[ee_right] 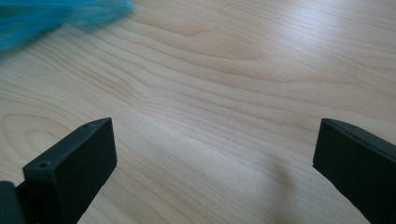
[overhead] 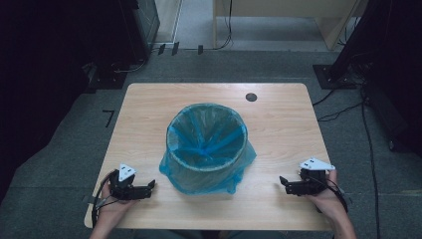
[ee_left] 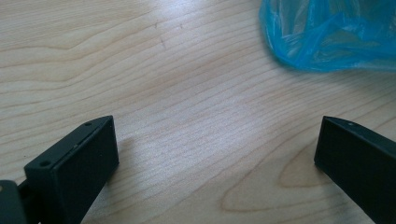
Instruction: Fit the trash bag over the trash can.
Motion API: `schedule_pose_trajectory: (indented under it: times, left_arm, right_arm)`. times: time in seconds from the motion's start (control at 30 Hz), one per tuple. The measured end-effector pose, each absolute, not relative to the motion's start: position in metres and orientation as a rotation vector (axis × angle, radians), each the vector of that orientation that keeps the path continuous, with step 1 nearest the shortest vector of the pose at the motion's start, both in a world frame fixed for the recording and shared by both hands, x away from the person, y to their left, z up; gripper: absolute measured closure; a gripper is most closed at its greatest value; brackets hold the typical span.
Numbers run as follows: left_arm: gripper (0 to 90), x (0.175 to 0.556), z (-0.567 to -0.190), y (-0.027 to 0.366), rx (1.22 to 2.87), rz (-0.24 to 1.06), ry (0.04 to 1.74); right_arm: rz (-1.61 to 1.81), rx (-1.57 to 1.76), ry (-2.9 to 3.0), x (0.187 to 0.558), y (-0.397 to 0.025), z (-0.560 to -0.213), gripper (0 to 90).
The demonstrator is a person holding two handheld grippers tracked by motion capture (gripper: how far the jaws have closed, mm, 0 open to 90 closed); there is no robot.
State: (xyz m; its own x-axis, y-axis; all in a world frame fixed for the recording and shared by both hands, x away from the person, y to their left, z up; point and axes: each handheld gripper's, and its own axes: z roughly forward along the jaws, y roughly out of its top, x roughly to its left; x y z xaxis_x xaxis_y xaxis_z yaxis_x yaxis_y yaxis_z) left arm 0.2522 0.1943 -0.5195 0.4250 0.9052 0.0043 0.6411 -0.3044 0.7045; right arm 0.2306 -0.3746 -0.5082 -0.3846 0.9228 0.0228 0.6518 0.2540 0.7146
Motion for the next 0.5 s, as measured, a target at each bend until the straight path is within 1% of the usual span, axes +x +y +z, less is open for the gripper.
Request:
schedule_pose_trajectory:
  times: [0.23,0.5]
  left_arm:
    - [0.0,0.252,-0.520,0.194,2.052,0.541,1.301]
    - [0.0,0.252,-0.520,0.194,2.052,0.542,1.301]
  right_arm:
    - [0.862,1.577,2.040,0.227,-0.389,-0.515,0.0]
    - [0.836,1.639,1.992,0.219,-0.401,-0.517,0.0]
